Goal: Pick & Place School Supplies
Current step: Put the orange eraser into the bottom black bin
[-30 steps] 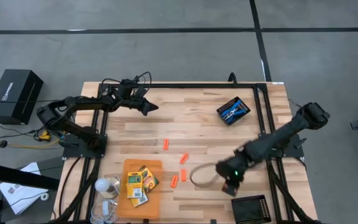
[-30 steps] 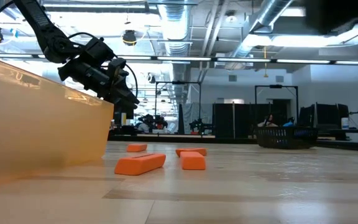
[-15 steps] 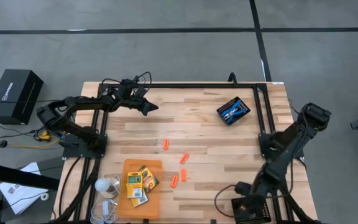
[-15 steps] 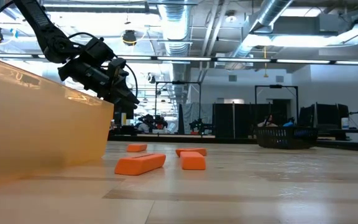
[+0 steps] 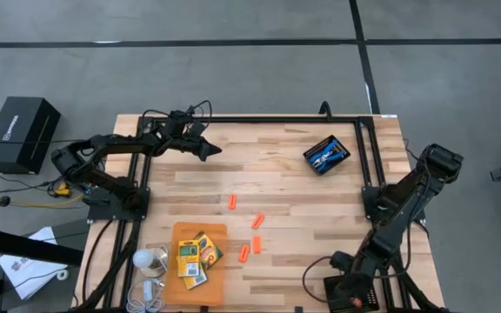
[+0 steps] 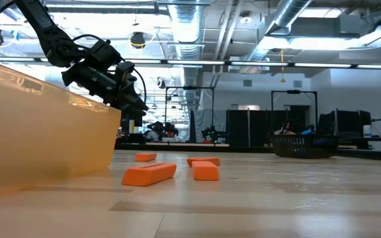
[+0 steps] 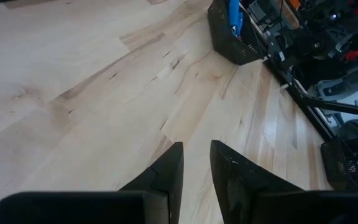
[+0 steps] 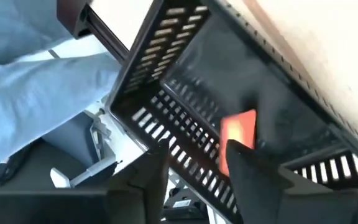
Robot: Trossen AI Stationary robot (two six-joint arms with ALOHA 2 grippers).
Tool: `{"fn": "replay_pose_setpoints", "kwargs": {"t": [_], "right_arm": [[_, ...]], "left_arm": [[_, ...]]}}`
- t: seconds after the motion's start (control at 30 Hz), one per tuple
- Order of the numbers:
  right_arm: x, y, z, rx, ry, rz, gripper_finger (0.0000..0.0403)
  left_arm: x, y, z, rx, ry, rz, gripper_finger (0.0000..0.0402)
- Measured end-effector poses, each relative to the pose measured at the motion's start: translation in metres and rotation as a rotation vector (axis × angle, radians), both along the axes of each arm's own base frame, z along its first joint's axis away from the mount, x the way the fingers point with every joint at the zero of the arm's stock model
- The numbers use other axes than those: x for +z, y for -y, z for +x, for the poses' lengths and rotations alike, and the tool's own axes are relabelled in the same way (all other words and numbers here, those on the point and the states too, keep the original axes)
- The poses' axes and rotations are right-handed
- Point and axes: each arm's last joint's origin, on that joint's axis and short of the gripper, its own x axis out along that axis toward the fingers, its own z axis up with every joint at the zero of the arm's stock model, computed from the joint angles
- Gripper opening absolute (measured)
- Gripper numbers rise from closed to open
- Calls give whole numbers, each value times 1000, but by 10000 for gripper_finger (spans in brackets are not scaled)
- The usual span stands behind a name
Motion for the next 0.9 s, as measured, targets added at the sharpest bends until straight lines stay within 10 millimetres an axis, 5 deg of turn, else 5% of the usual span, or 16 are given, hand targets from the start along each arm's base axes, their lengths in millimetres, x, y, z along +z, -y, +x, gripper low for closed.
{"fn": "replay_pose_setpoints", "kwargs": {"t": [0.23,0.4,0.67,0.9], "right_arm": [[10,1,2,-49,102,15,186],[39,24,9,-176,369,-65,152],[71,103,47,-347,674,-378,9],[78,187,94,-630,743,-482,74]], "left_arm": [[1,0,0,0,7,6,76],[4,0,3,-32,52,25,76],[26,-1,13,-49,258,79,42],[30,0,15,-71,304,33,27]]}}
